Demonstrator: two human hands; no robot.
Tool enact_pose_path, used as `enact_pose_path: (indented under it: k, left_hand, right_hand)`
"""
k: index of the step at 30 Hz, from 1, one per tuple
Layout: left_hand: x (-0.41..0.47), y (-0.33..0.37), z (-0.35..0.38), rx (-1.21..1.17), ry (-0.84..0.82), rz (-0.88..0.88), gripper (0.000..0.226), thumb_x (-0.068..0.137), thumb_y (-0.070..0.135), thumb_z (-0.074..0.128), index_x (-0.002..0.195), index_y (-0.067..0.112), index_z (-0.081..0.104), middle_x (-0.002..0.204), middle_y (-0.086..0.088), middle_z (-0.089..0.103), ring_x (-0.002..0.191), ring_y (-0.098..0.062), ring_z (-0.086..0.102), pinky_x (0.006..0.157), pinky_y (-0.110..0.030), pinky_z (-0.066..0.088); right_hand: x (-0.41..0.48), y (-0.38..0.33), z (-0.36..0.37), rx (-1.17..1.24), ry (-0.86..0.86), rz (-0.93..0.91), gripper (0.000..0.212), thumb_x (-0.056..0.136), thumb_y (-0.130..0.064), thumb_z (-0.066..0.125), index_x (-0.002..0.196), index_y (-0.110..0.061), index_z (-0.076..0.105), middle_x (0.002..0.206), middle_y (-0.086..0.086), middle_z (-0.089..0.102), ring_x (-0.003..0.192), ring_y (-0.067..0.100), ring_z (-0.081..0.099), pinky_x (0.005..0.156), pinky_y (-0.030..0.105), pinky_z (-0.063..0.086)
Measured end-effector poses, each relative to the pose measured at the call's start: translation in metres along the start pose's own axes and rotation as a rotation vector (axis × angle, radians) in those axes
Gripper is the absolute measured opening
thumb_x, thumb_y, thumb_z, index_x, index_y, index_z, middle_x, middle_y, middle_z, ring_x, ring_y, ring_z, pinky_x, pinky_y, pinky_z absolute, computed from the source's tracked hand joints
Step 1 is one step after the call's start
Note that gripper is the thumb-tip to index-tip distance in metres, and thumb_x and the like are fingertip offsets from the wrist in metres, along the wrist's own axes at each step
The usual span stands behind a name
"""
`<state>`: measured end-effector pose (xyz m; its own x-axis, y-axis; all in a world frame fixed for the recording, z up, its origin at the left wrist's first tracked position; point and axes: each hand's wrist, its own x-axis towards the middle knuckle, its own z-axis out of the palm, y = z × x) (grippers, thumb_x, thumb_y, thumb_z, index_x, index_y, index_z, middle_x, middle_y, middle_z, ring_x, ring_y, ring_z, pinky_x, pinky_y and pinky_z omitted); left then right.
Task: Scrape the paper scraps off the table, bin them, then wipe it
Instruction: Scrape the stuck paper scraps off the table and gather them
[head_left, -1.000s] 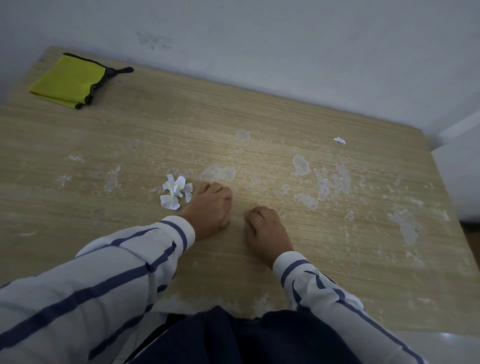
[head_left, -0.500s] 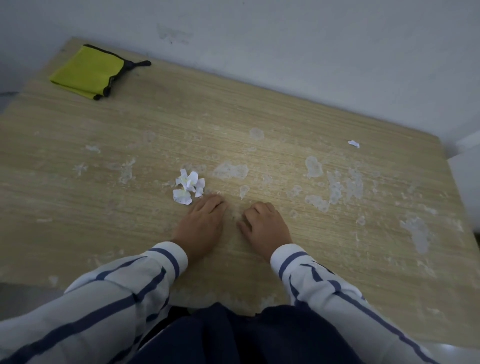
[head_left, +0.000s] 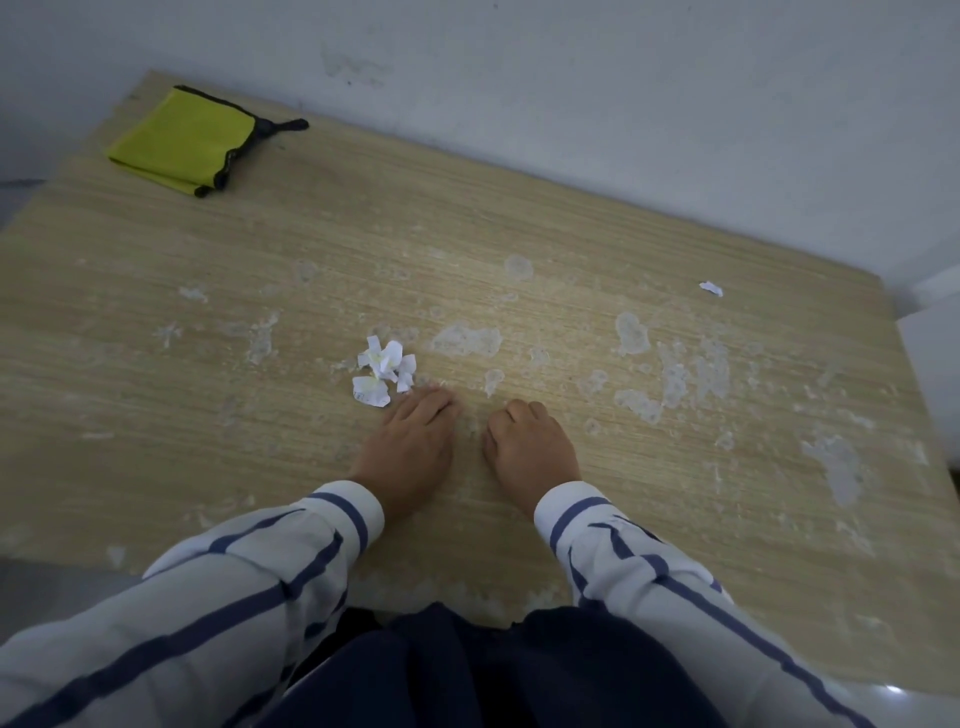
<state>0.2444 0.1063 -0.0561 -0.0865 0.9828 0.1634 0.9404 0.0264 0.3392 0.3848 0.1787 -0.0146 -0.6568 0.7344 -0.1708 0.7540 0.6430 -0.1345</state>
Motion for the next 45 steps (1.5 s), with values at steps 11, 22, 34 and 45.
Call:
enact_pose_path:
  k: [11,22,34,45]
  left_hand:
    - [-0.001,-0.003,0.003,-0.004,-0.017,0.003,0.034,0.082,0.012,0.054,0.115,0.004,0.061,0.122,-0.013,0.06,0.119,-0.032,0.053,0.102,-0.042,0.028]
    - [0.0,-0.002,0.001,0.024,-0.025,0.009,0.033,0.085,0.015,0.049,0.113,0.005,0.063,0.12,-0.012,0.061,0.118,-0.031,0.054,0.102,-0.043,0.029]
    - [0.0,-0.001,0.003,-0.008,-0.027,-0.015,0.036,0.08,0.007,0.065,0.116,0.004,0.062,0.124,-0.011,0.059,0.122,-0.03,0.051,0.104,-0.042,0.027]
    - [0.001,-0.001,0.002,0.011,-0.016,0.005,0.032,0.083,0.011,0.057,0.114,0.008,0.062,0.121,-0.008,0.06,0.119,-0.027,0.052,0.103,-0.039,0.03]
  right_hand:
    - [-0.007,-0.022,-0.013,-0.139,-0.065,-0.067,0.019,0.088,-0.004,0.041,0.098,0.001,0.057,0.102,0.021,0.056,0.089,0.036,0.054,0.073,0.042,0.042]
    - [0.009,-0.012,-0.004,-0.068,-0.128,0.044,0.028,0.092,-0.008,0.029,0.107,0.0,0.051,0.112,0.021,0.053,0.099,0.034,0.05,0.085,0.041,0.038]
    - [-0.003,0.001,-0.019,-0.025,-0.158,-0.122,0.022,0.092,-0.01,0.04,0.1,0.002,0.056,0.11,0.02,0.053,0.097,0.033,0.049,0.077,0.037,0.037]
    - [0.017,0.009,-0.003,0.079,-0.071,0.07,0.025,0.088,-0.002,0.033,0.106,-0.001,0.051,0.11,0.021,0.051,0.097,0.034,0.05,0.08,0.038,0.039]
